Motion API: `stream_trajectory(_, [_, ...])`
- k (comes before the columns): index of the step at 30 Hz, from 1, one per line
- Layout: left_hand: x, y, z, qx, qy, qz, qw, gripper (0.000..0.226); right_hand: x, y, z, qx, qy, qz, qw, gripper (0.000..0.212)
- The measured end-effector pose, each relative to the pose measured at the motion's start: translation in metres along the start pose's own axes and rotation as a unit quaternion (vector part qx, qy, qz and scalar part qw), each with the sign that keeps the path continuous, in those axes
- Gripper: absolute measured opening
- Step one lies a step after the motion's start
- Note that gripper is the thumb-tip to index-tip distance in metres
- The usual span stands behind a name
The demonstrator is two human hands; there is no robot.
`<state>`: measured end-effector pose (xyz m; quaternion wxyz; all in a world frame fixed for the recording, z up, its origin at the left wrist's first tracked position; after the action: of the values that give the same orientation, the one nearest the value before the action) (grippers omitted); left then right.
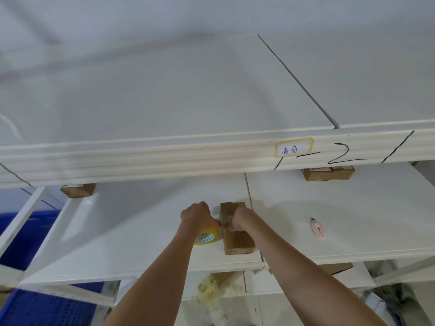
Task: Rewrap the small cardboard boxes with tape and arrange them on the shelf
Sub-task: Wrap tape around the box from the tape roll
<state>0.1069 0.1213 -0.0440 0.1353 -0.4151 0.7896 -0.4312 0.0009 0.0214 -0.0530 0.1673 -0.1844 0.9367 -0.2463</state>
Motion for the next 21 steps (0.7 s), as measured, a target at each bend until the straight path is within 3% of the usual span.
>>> stream_trajectory(2, [-0.002,0.001,-0.001,-0.01,-0.007,-0.009,1.0,0.058,-0.003,0.01,0.015,-0.033,0.027,-0.022,0.999,0.094])
stream_trajectory(3, [-0.003,0.001,-0.002,-0.011,-0.009,-0.016,1.0,0.056,-0.004,0.012,0.016,-0.027,0.037,-0.008,0.999,0.092])
stream_trajectory(6, [-0.004,0.001,-0.004,-0.01,0.0,-0.019,1.0,0.052,-0.002,0.013,0.002,0.021,-0.011,0.058,0.998,0.046])
stream_trajectory(7, [-0.006,0.0,-0.005,-0.009,0.005,-0.02,1.0,0.051,-0.001,0.013,0.001,0.03,-0.011,0.07,0.997,0.041])
stream_trajectory(10, [-0.018,-0.003,-0.004,-0.019,0.026,-0.057,0.998,0.048,-0.005,0.01,-0.017,0.036,0.044,0.041,0.998,0.054])
stream_trajectory(14, [-0.051,-0.005,-0.001,-0.105,0.079,-0.208,0.969,0.037,0.003,-0.001,-0.031,0.047,0.009,0.038,0.998,0.063])
stream_trajectory(21, [-0.06,-0.006,-0.004,-0.1,0.081,-0.245,0.961,0.039,0.018,0.001,-0.029,0.026,-0.034,0.182,0.982,0.1])
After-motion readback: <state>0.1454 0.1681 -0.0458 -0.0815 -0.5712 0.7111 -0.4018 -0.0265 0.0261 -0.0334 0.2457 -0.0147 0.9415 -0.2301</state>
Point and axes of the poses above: each hand's wrist, its own z-axis towards the middle knuckle, its own y-axis out of the palm, x = y × z, the point moved 3 cm from there along z, towards the middle knuckle, and after that the axes turned 14 degrees about -x, right-handed, at the moved point
